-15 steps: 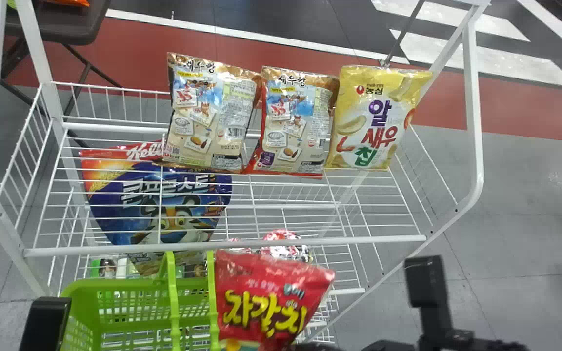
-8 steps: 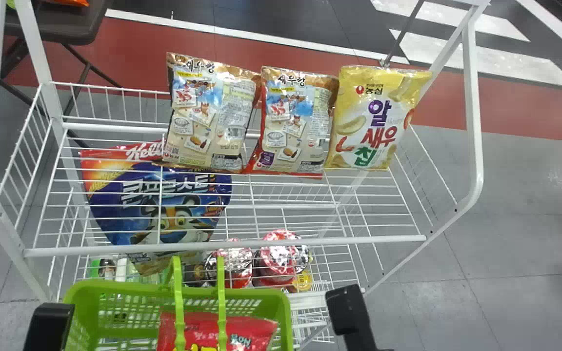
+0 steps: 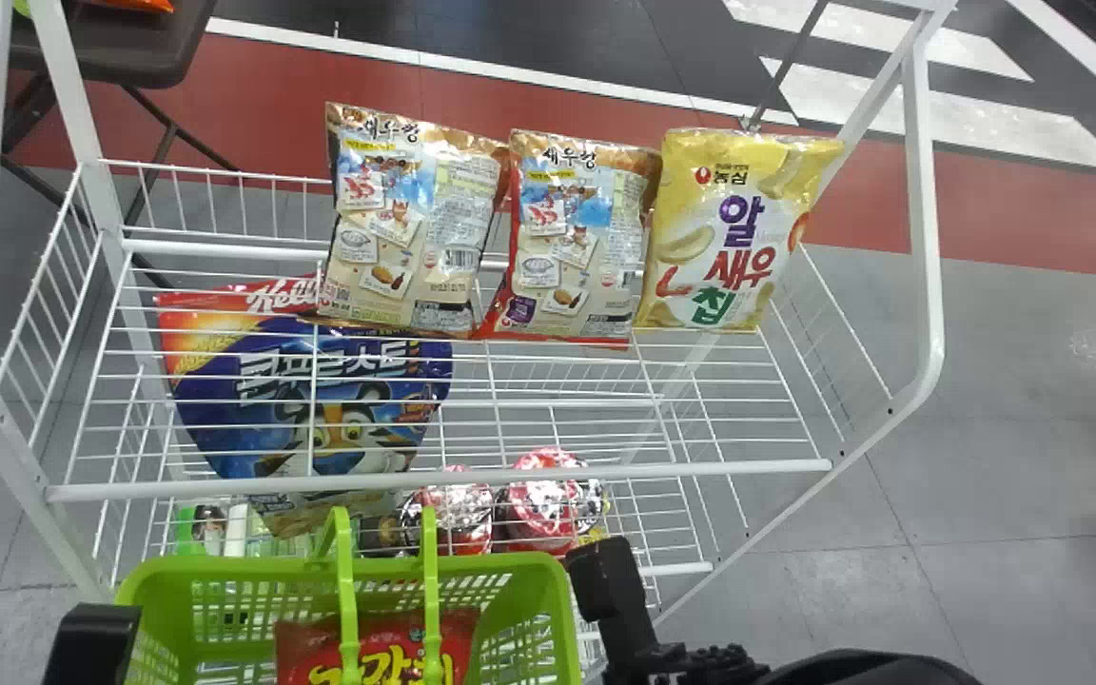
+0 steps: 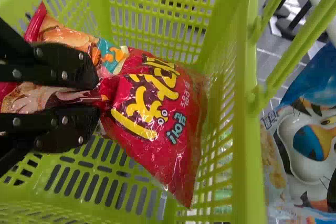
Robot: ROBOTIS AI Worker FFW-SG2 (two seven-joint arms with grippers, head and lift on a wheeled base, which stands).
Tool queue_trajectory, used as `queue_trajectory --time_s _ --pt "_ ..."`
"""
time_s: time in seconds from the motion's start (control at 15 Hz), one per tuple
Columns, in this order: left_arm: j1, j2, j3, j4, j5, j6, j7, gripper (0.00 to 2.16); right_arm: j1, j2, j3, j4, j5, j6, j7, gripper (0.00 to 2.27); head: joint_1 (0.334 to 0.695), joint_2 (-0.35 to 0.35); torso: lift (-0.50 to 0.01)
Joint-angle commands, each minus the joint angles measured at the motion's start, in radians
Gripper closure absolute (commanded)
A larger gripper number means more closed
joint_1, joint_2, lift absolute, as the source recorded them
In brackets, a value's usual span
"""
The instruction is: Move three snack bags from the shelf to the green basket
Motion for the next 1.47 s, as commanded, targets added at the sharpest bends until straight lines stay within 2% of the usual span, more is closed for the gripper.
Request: queue_trajectory --time_s 0.0,0.13,0.33,0.6,0.8,0.93,1.07,1.27,1.4 --pt "0.0 0.001 0.0 0.001 -0.001 0.0 0.0 1.87 0.047 -0.001 -0.037 -0.117 0.03 0.009 0.001 0.05 0.695 -0.35 -0.047" --pt "-0.005 -0.001 -0.005 0.001 -0.001 -0.003 0.004 1.87 0.101 -0.001 -0.097 -0.226 -0.012 0.015 0.009 0.05 0.695 -0.35 -0.047" --pt "-0.012 -0.002 -0.009 0.012 -0.002 0.0 0.006 1.87 0.144 0.014 -0.2 -0.298 -0.158 -0.007 0.036 0.06 0.695 -0.35 -0.047" --pt "-0.014 -0.001 -0.009 0.014 -0.004 0.0 0.008 1.87 0.212 0.054 -0.214 -0.326 -0.181 -0.436 0.03 0.08 0.695 -0.35 -0.047" --pt "-0.014 0.001 -0.02 0.017 -0.008 -0.003 0.015 1.87 0.185 0.071 -0.171 -0.212 -0.187 -0.878 -0.002 0.09 0.695 -0.35 -0.047" --pt "-0.023 0.004 -0.025 0.015 -0.016 0.009 0.018 1.87 0.12 0.086 -0.097 -0.082 -0.158 -1.148 -0.102 0.09 0.695 -0.35 -0.047" --pt "-0.029 0.005 -0.025 0.017 -0.022 0.025 0.017 1.87 0.029 0.089 -0.016 0.027 -0.102 -1.267 -0.23 0.09 0.695 -0.35 -0.047" --pt "-0.031 0.007 -0.021 0.021 -0.024 0.028 0.018 1.87 -0.126 0.092 0.092 0.174 -0.02 -1.326 -0.396 0.09 0.695 -0.328 -0.047" --pt "-0.035 0.005 -0.025 0.034 -0.025 0.028 0.021 1.82 -0.22 0.112 0.13 0.245 0.011 -1.295 -0.427 0.09 0.695 -0.281 -0.047"
